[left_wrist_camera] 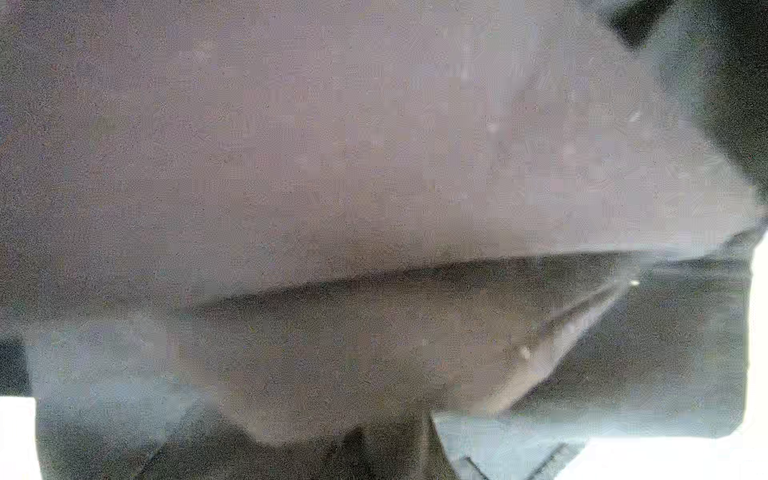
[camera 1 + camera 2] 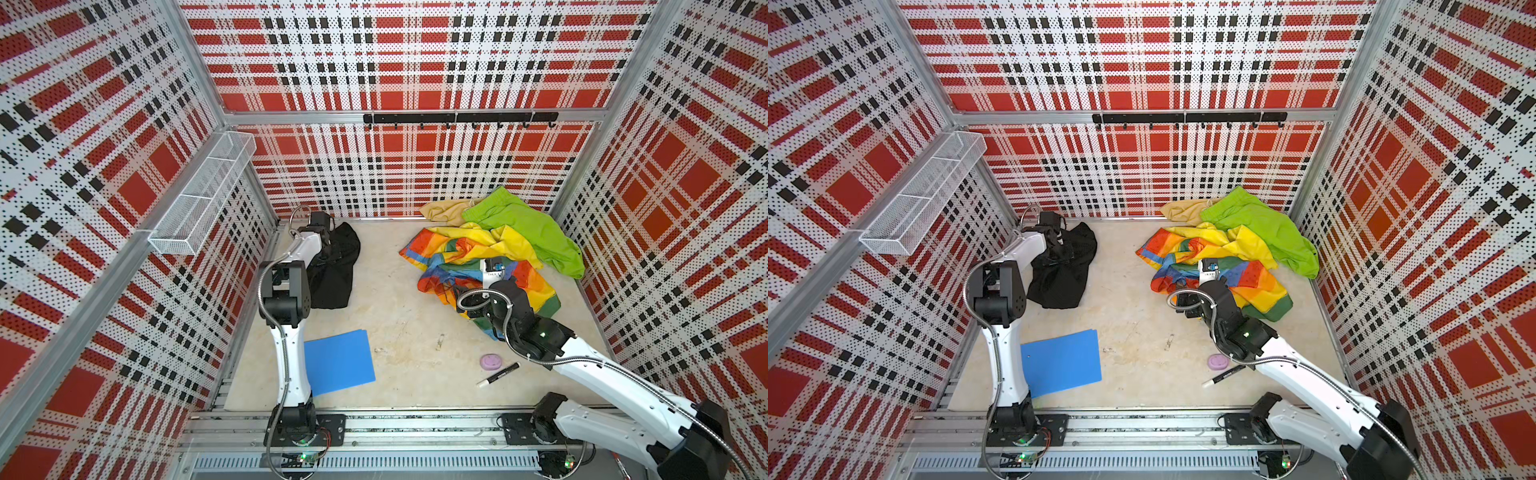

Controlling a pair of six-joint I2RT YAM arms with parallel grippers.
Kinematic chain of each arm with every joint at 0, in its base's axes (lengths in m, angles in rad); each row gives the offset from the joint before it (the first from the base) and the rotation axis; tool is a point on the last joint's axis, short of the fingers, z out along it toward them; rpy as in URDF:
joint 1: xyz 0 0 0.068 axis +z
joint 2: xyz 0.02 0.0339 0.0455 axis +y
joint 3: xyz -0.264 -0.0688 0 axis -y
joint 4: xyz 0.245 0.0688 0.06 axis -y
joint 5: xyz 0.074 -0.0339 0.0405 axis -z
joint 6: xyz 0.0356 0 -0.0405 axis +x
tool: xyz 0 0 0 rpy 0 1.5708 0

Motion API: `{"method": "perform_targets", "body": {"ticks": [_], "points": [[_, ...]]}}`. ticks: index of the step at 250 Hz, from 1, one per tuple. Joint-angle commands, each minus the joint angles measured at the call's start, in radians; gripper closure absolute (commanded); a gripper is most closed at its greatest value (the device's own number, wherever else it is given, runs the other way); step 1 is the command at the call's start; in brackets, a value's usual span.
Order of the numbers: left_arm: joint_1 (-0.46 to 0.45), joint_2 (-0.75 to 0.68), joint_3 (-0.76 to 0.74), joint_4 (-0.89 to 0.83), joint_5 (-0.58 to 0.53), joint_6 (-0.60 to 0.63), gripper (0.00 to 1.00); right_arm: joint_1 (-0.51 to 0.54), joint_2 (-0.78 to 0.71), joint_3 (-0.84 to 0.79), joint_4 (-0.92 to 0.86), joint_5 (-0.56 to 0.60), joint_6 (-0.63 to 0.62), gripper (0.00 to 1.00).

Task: Pick out a specific cloth from the pile

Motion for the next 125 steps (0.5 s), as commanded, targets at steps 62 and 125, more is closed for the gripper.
{"method": "perform_targets", "body": {"ticks": [62,125], "points": [[0.025,-0.057,-0.005,0.055,0.061,-0.054,0.62,0.004,-0.017,0.015,0.020,0.016,-0.005,0.06],[0.050,-0.164,-0.079,0.091,0.133,-0.048,0.41,0.004,-0.002,0.022,0.024,0.015,-0.015,0.06]]}}
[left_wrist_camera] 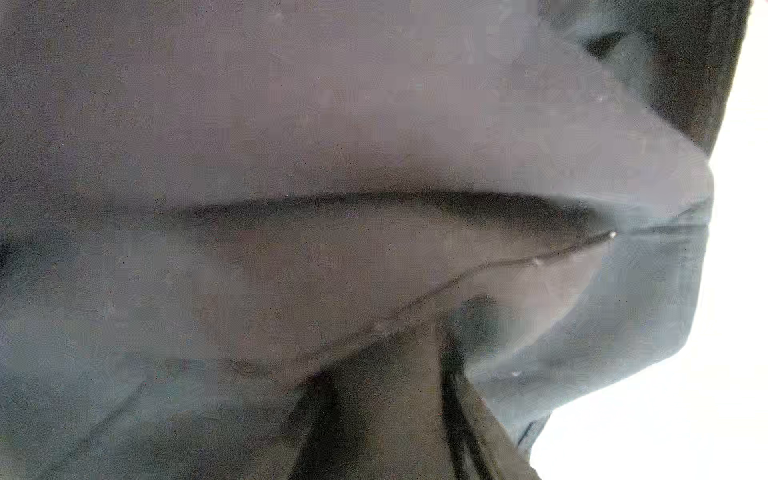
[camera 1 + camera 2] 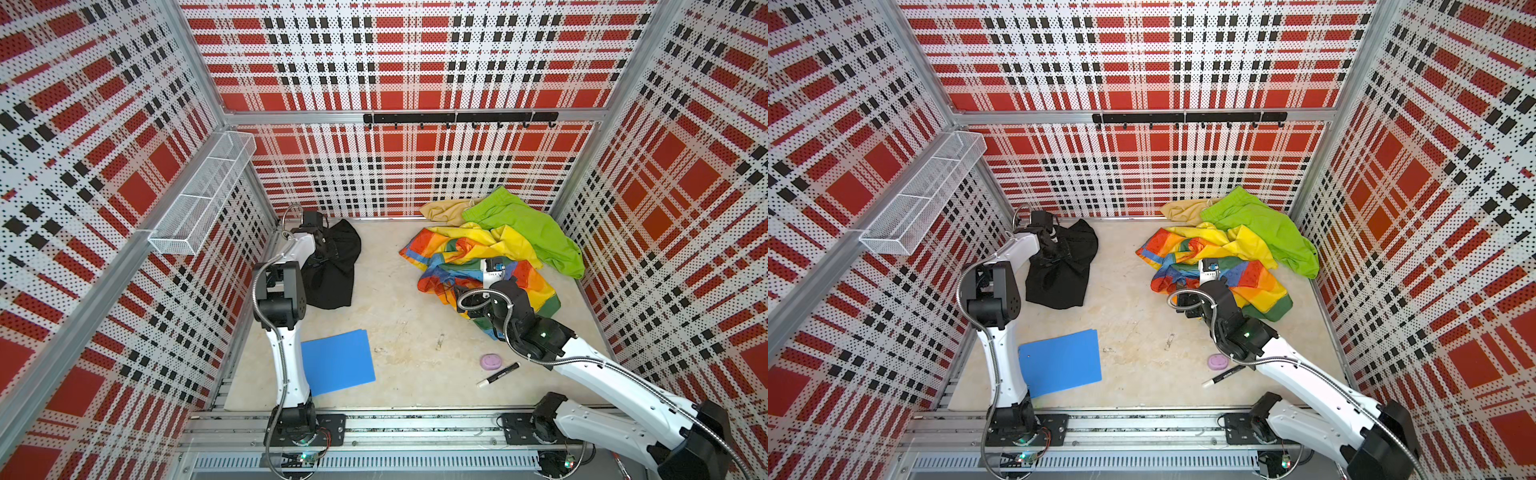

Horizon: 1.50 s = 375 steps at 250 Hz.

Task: Pick out a specific cloth from the pile

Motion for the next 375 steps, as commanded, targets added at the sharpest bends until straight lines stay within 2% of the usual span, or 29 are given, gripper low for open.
{"method": "perform_targets", "body": {"ticks": [1,37,52,81,141,171,202,222,252,281,315,350,375], "points": [[0.017,-0.116,-0.018,0.037,0.055,0.000,0.40,0.004,-0.001,0.021,0.029,0.012,-0.013,0.06],[0.014,-0.236,-0.100,0.049,0.103,0.010,0.09,0.004,0.004,0.013,0.049,-0.003,-0.004,0.06],[0.013,-0.290,-0.148,0.068,0.125,0.013,0.03,0.004,0.001,0.004,0.055,-0.007,-0.001,0.07],[-0.011,-0.409,-0.231,0.105,0.098,0.053,0.00,0.004,-0.004,-0.002,0.059,-0.009,-0.010,0.07],[-0.100,-0.713,-0.497,0.270,0.032,0.122,0.01,0.004,-0.056,-0.030,0.109,-0.052,-0.053,0.05],[-0.113,-0.885,-0.655,0.396,0.047,0.111,0.01,0.004,-0.102,-0.039,0.120,-0.079,-0.081,0.04],[-0.119,-1.043,-0.829,0.528,0.016,0.102,0.01,0.003,-0.145,-0.046,0.106,-0.012,-0.075,0.01],[-0.125,-1.111,-0.952,0.622,-0.056,0.082,0.01,0.003,-0.174,-0.064,0.121,0.031,-0.087,0.01],[-0.146,-1.143,-1.055,0.648,-0.199,0.056,0.01,0.003,-0.213,-0.078,0.108,0.130,-0.084,0.00],[-0.148,-1.174,-1.150,0.719,-0.273,0.019,0.01,0.001,-0.263,-0.103,0.110,0.204,-0.093,0.01],[-0.141,-1.155,-1.210,0.807,-0.268,0.091,0.01,-0.008,-0.301,-0.132,0.116,0.245,-0.148,0.01],[-0.141,-1.108,-1.261,0.959,-0.287,0.191,0.01,-0.039,-0.309,-0.184,0.141,0.364,-0.136,0.02],[-0.150,-1.067,-1.293,1.062,-0.306,0.247,0.01,-0.132,-0.318,-0.205,0.154,0.302,-0.109,0.00]]}}
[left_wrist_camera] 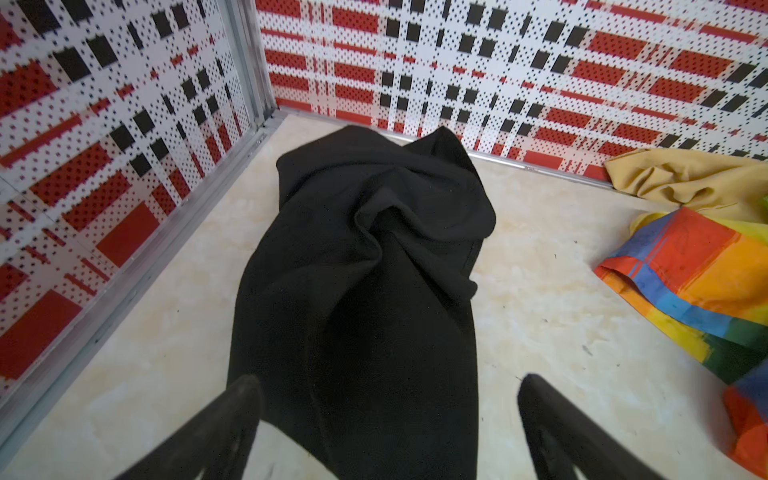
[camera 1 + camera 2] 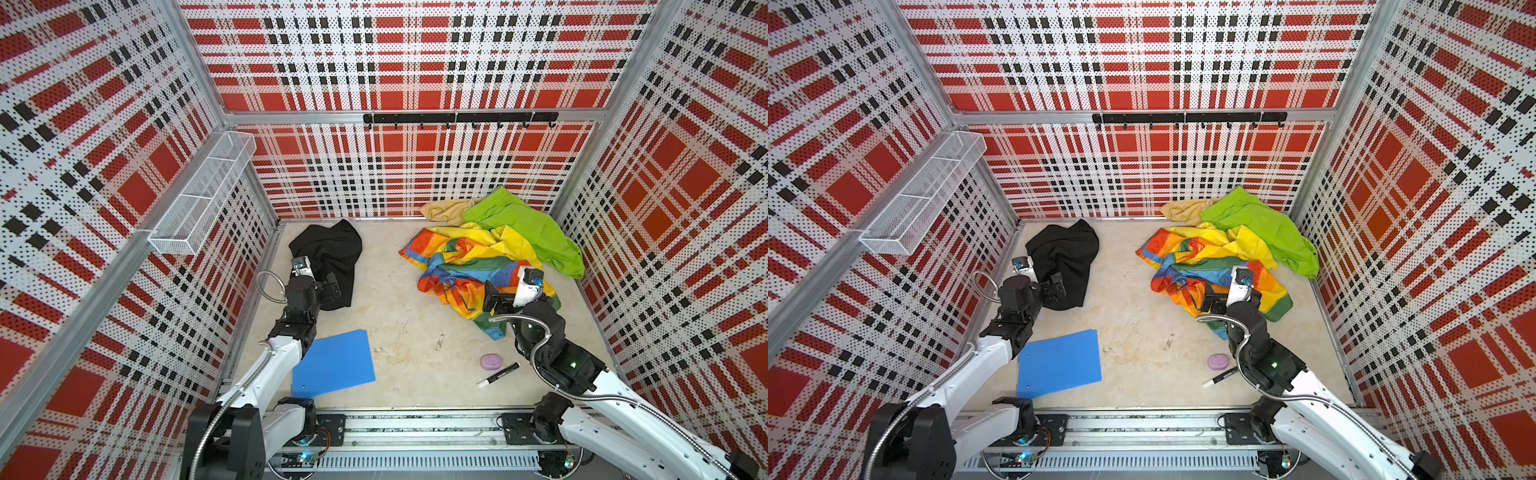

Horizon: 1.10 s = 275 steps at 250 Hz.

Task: Pick out a specific cloth from the pile

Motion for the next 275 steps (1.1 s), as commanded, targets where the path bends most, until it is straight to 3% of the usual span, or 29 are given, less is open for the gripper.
{"method": "perform_targets", "body": {"ticks": [1,22,86,120,160,201,275], "points": [[-0.008,0.042,-0.031,0.201,-0.050,0.094,0.01,-0.083,-0.016,-0.027,0.061,0.018,0.009,0.00],[-0.009,0.090,-0.061,0.299,-0.069,0.118,0.01,-0.125,-0.028,-0.049,0.103,-0.013,-0.030,0.00],[-0.006,0.248,-0.184,0.732,-0.048,0.218,0.01,-0.145,-0.047,-0.155,0.299,0.037,-0.174,0.00],[-0.009,0.329,-0.200,0.815,-0.039,0.230,0.01,-0.208,-0.004,-0.145,0.288,-0.036,-0.156,0.00],[-0.004,0.428,-0.270,1.044,-0.025,0.236,0.01,-0.264,0.029,-0.137,0.304,-0.112,-0.130,0.00],[0.024,0.490,-0.275,1.112,0.031,0.222,0.01,-0.336,0.080,-0.171,0.378,-0.165,-0.135,0.00],[0.069,0.472,-0.218,0.968,0.113,0.187,0.01,-0.513,0.148,-0.235,0.534,-0.233,-0.180,0.00]]}}
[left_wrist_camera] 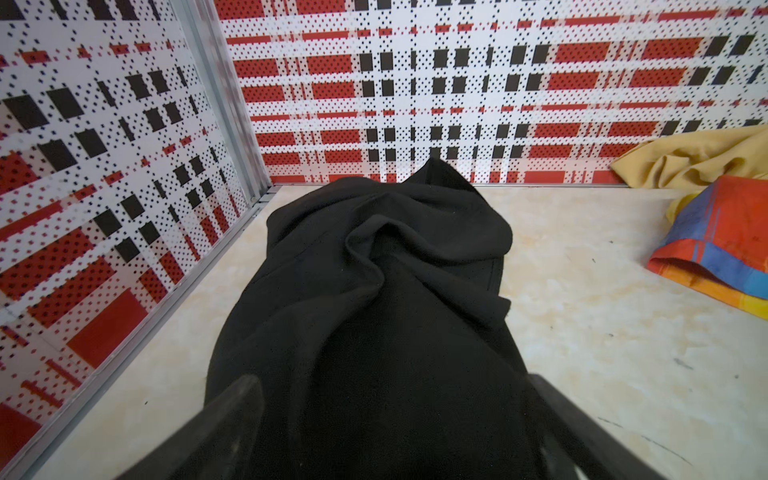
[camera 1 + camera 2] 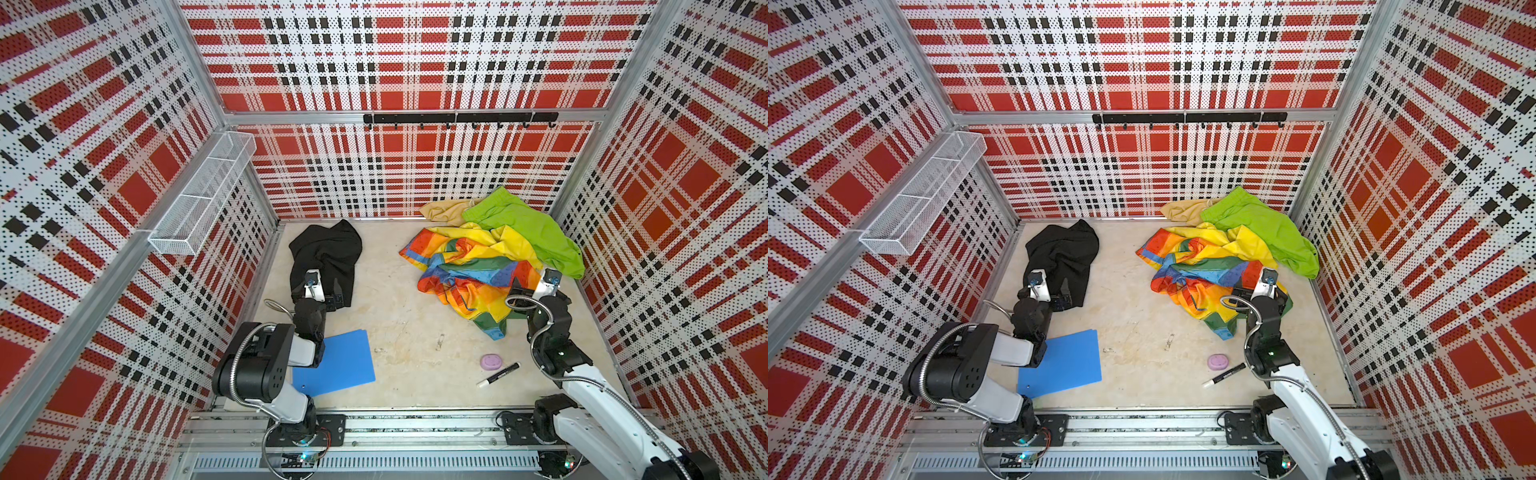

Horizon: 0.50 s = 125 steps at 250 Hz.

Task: Pick out a specific cloth from the pile

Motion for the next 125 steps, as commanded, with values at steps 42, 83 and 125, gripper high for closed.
{"method": "perform_targets", "body": {"ticks": [42,83,125], "points": [[0.028,0.001,0.031,-0.011,0.059,-0.023,0.01,-0.121,0.047,-0.073,0.308,-0.109,-0.071,0.00],[0.022,-0.001,0.030,-0.008,0.049,-0.023,0.01,-0.140,0.058,-0.109,0.380,-0.094,-0.128,0.00],[0.022,0.000,0.030,-0.008,0.049,-0.023,0.01,-0.155,0.107,-0.160,0.507,-0.119,-0.130,0.00]]}}
